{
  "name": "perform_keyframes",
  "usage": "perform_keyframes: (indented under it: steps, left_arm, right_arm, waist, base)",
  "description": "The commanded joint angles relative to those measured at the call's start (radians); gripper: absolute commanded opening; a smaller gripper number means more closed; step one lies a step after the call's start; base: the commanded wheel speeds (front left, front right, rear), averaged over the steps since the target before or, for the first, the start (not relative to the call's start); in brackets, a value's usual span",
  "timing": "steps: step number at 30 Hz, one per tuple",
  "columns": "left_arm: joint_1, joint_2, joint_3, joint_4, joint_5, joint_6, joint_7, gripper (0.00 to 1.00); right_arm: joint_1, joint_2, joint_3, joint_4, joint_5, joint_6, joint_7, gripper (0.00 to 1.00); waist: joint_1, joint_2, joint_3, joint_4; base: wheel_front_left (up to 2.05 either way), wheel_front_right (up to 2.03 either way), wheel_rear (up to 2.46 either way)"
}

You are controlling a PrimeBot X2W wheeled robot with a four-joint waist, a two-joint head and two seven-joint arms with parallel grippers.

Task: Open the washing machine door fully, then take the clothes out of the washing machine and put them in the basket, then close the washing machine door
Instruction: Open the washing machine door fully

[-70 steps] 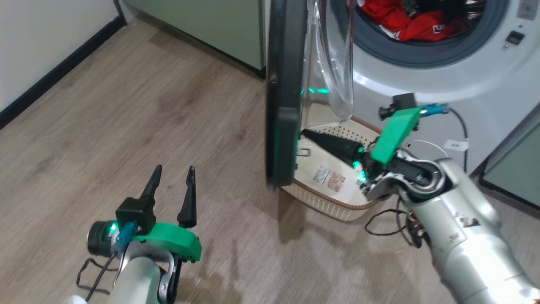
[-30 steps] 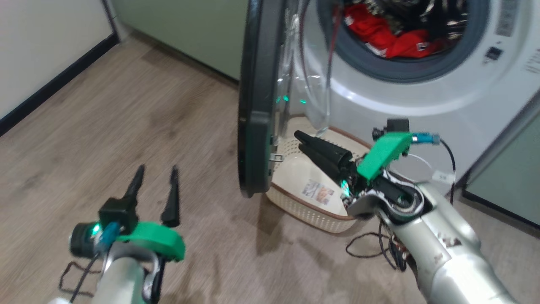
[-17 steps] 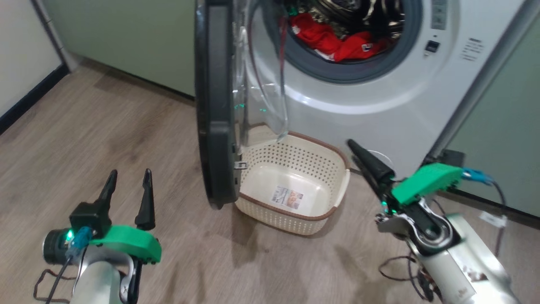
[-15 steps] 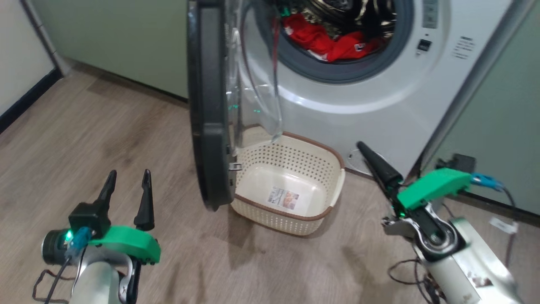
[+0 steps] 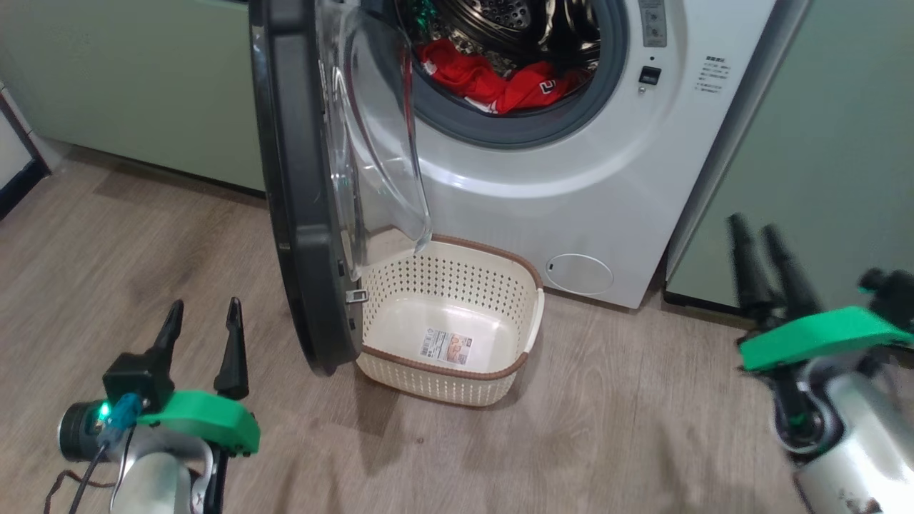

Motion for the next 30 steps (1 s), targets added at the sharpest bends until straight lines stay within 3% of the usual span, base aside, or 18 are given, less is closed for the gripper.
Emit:
perform_keyframes:
  steps: [1,6,12,18,23,30]
  left_arm:
    - [-0.033,0.013,0.033,-0.029,0.015,-0.006,-0.007,1.0]
    - [-0.03,0.007,0.035,-0.031,0.02,-0.009,-0.007,1.0]
    - [-0.031,0.0,0.037,-0.024,0.021,-0.012,-0.007,1.0]
    - [-0.031,-0.004,0.045,-0.014,0.023,-0.014,-0.007,1.0]
    - [-0.033,-0.006,0.047,-0.008,0.026,-0.016,-0.007,1.0]
    - [-0.035,-0.01,0.051,-0.009,0.03,-0.018,-0.007,1.0]
  right_arm:
    - [0.0,0.0,-0.016,-0.041,-0.046,0.0,-0.01,1.0]
    - [0.095,0.067,-0.194,-0.135,-0.398,0.0,-0.011,1.0]
    - [0.191,0.138,-0.322,-0.208,-0.694,0.0,-0.011,1.0]
    - [0.254,0.164,-0.334,-0.223,-0.81,0.0,-0.011,1.0]
    - [0.279,0.148,-0.311,-0.219,-0.879,0.0,-0.011,1.0]
    - [0.295,0.153,-0.317,-0.224,-0.896,0.0,-0.011,1.0]
  waist:
    - [0.0,0.0,-0.001,-0.002]
    - [0.0,0.0,-0.001,-0.004]
    - [0.0,0.0,-0.002,0.003]
    - [0.0,0.0,-0.002,0.0]
    - [0.0,0.0,0.0,-0.004]
    - [0.0,0.0,0.003,-0.008]
  base:
    - [0.0,0.0,0.0]
    - [0.0,0.0,0.0]
    - [0.0,0.0,0.0]
    - [0.0,0.0,0.0]
    - [0.0,0.0,0.0]
    - [0.0,0.0,0.0]
